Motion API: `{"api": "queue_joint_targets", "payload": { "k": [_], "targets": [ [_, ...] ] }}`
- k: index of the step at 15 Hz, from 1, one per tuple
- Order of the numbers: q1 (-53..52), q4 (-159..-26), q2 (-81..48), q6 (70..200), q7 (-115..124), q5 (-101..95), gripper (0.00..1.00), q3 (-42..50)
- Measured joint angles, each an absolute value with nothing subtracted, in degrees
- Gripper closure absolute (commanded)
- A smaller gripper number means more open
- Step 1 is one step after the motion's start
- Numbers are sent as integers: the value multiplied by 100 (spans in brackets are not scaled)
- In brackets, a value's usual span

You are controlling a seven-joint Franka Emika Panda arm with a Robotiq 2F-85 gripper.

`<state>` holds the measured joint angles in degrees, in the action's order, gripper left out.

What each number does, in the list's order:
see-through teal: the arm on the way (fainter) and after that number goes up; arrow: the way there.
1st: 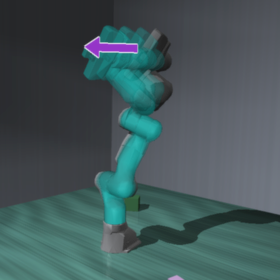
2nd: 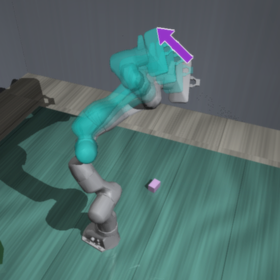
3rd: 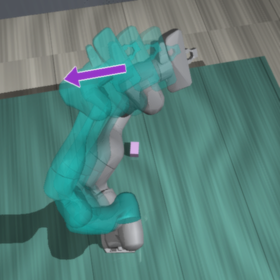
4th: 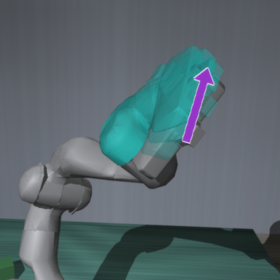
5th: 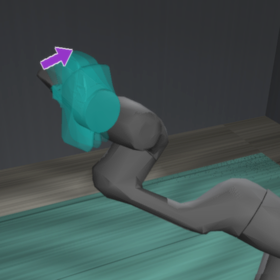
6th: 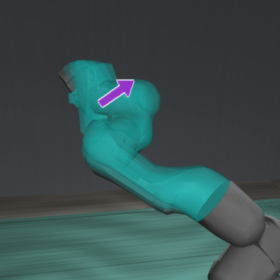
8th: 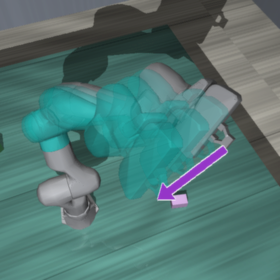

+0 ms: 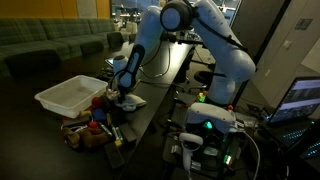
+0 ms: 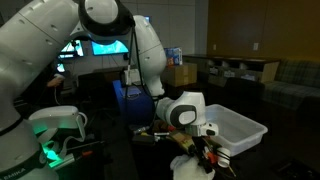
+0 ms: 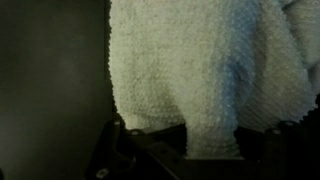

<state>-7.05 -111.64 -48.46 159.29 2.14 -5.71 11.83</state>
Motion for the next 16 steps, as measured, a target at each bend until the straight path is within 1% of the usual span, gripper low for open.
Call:
{"api": "queue_joint_targets", "payload": {
  "k": [5,8,13,16],
  "targets": [
    [-709,-11511,-4767,15913,431,-666,86,1682],
    [-710,-11852,-4666,15897,560,-676,87,1834],
    [-751,-12589,-4410,15819,790,-676,87,1826],
    [-781,-13019,-4206,15781,796,-676,86,1627]
  ]
}}
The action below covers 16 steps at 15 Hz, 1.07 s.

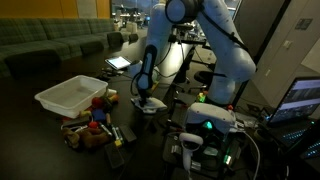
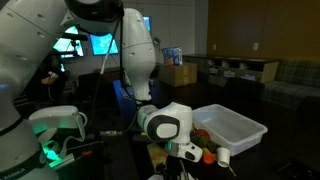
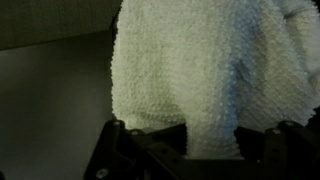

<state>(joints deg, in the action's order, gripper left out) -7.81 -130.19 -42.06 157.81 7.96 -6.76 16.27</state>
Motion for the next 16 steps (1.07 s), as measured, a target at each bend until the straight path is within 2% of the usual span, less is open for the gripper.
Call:
{"api": "queue_joint_targets", "payload": {
  "k": [11,16],
  "targets": [
    [-893,-13776,-3472,15764,496,-675,86,-185],
    [-896,-13798,-3379,15521,99,-674,87,-692]
  ]
}}
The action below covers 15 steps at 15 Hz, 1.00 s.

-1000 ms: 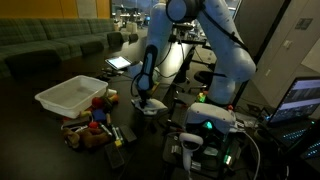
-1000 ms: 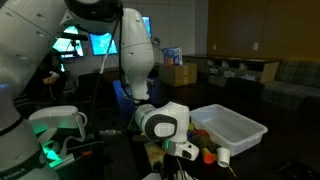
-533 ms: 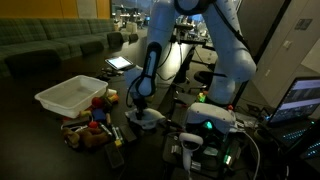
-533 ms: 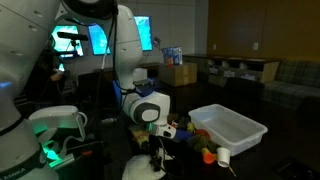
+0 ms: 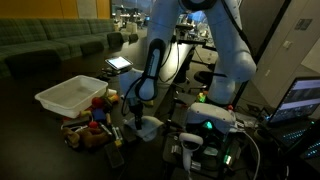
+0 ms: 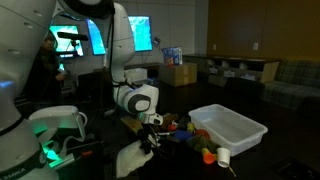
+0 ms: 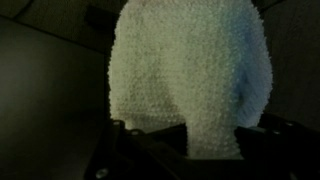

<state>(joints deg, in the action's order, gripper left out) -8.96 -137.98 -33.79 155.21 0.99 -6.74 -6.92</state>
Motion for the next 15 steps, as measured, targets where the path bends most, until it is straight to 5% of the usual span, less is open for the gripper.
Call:
{"api": "queue_joint_targets", "payload": {
  "k": [15],
  "targets": [
    [-898,-13004,-3717,15370,-555,-391,87,-1533]
  ]
}}
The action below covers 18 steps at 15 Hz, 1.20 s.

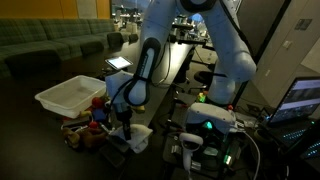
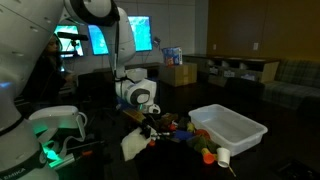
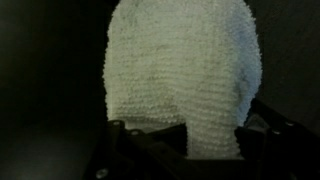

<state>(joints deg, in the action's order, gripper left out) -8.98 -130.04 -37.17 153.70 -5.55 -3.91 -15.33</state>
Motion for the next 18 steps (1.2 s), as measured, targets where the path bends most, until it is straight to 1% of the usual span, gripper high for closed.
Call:
{"api": "queue_joint_targets", "payload": {
  "k": [4,8,12,18],
  "targets": [
    [-898,-12768,-3943,15123,-584,63,86,-1965],
    [-926,-12387,-4195,15203,-575,561,87,-2367],
    [-1000,-11857,-4438,15573,-513,778,86,-2380],
    [-936,-11385,-4430,15639,-517,958,88,-2409]
  ]
}}
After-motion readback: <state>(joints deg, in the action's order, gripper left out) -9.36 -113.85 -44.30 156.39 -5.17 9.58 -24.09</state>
